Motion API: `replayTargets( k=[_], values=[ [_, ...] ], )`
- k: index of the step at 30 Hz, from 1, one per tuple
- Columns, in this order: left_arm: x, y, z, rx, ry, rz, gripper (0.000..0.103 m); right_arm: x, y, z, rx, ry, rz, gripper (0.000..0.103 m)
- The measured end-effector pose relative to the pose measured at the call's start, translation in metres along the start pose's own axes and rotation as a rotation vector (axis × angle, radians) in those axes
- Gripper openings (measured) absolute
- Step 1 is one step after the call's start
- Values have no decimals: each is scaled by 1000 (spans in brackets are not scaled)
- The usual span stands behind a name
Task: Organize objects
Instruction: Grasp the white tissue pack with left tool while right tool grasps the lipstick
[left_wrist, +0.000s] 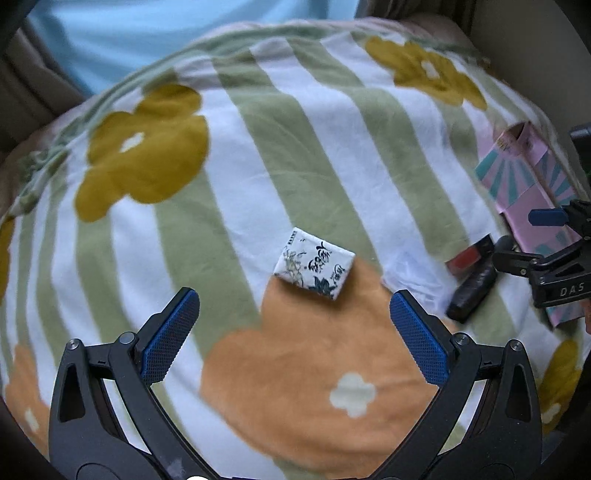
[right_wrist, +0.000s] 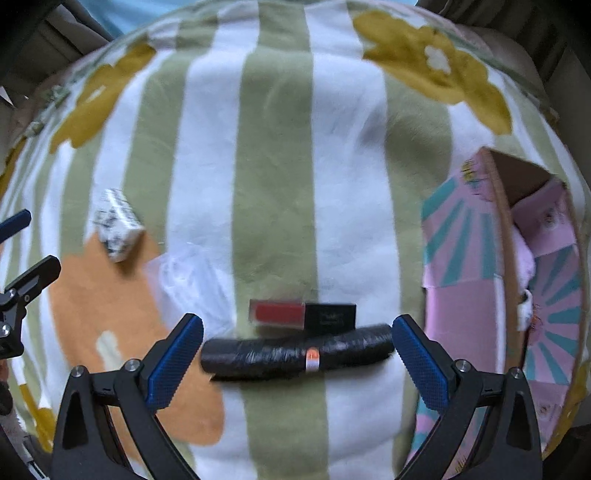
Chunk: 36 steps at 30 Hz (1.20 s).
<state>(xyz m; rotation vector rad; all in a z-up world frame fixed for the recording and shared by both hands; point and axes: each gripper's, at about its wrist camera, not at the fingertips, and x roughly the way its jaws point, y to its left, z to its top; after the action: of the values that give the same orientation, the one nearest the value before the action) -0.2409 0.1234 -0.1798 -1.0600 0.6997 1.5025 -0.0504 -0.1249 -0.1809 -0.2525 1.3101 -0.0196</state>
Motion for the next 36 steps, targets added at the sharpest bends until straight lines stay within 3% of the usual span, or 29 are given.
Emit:
replayTargets(
  k=[6, 13, 14, 16, 19, 21, 24, 36],
  values=[
    [48, -5, 6, 39, 48, -25, 101, 33, -5, 2, 24, 58, -28, 97],
    [75, -12, 10, 64, 65, -54, 100, 52, -11, -5, 74, 106, -18, 93],
    [77, -12, 11, 66, 67, -54, 100, 52, -9, -6, 269, 146, -39, 91],
    [82, -13, 12, 64, 71, -54, 99, 54, -10, -8, 269, 155, -32, 81],
    [90, -13, 14, 58, 83, -59, 92, 53, -11, -11, 272, 154, -28, 81],
    [94, -13, 14, 57, 96, -67, 80, 52, -12, -13, 278, 153, -27, 81],
    [99, -13, 13, 55, 109, -69, 71, 50, -13, -16, 283, 154, -27, 80],
    [89, -7, 16, 23, 93, -77, 69, 26, -17, -28, 288, 110, -27, 80]
  ],
)
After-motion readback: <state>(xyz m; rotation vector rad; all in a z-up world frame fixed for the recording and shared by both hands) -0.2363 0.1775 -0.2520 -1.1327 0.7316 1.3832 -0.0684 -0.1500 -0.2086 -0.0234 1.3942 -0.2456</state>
